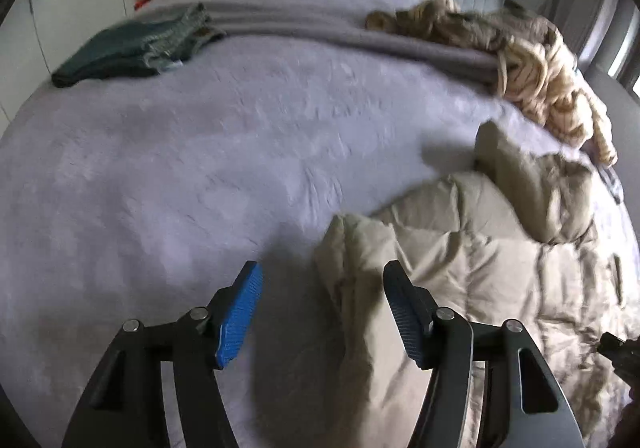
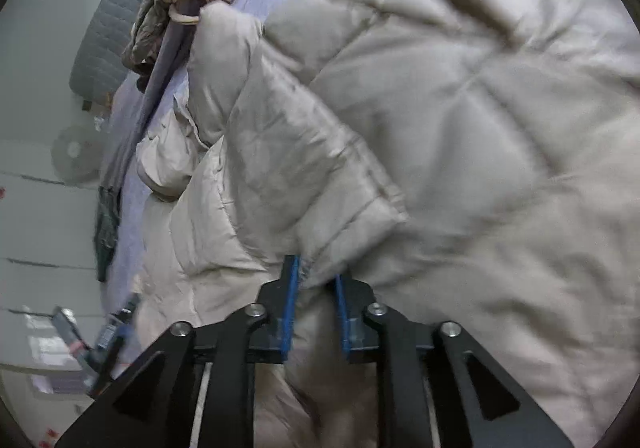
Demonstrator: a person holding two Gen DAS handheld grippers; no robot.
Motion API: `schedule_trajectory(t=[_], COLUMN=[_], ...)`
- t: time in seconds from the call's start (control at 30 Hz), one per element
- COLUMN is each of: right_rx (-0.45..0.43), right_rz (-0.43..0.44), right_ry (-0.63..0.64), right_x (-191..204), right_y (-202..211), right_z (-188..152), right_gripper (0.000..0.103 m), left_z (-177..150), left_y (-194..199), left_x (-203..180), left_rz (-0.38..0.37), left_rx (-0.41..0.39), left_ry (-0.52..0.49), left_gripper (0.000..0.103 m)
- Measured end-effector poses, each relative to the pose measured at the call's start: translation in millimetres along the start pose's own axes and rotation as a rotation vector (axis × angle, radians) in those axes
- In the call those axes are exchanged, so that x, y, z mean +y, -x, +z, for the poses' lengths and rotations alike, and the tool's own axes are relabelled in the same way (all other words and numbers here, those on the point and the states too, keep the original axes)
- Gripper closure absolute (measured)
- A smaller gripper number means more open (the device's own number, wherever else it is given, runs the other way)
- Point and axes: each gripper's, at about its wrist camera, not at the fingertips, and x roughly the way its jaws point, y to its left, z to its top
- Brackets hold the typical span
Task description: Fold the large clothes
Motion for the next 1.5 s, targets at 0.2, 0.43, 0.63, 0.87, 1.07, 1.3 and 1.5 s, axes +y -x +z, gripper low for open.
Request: schedule_trajectory(t=[0.2, 0.43, 0.63, 0.87, 1.07, 1.3, 1.5], right_rx=[-0.149, 0.024, 0.011, 0.028, 0.075, 0.105, 0.123], right_rz=[-0.043, -0.173, -0.083, -0.01, -0.003, 0.023, 0.035], right_ry=[0.2, 0.311, 0.286, 0.216, 0.166, 0.143, 0.155], right_x=[25, 27, 11, 5, -6, -19, -30], right_y=[43, -26, -3, 48, 73, 101, 114], right_z=[10, 12, 5, -1, -26, -41, -37], right_gripper=[0.083, 0.091, 0.086, 0.05, 0.047, 0.046, 0.041], left_z=[-17, -60, -41, -43, -66, -89, -99], left_y=[18, -34, -21, 34, 73, 102, 105], left_x=[-24, -27, -35, -71, -112, -159, -191], left_rz=[-0.062, -0.011, 0.056, 0.076, 0.063, 0.048, 0.047], left_rx=[0.021, 0.134, 0.145, 0.149, 0.179, 0.182, 0.204], left_ry=[-0.066, -0.037, -0.07, -0.158, -0.197, -0.237, -0.236], left_gripper=[0.039, 0.038, 0.036, 0.036, 0.036, 0.001, 0.001])
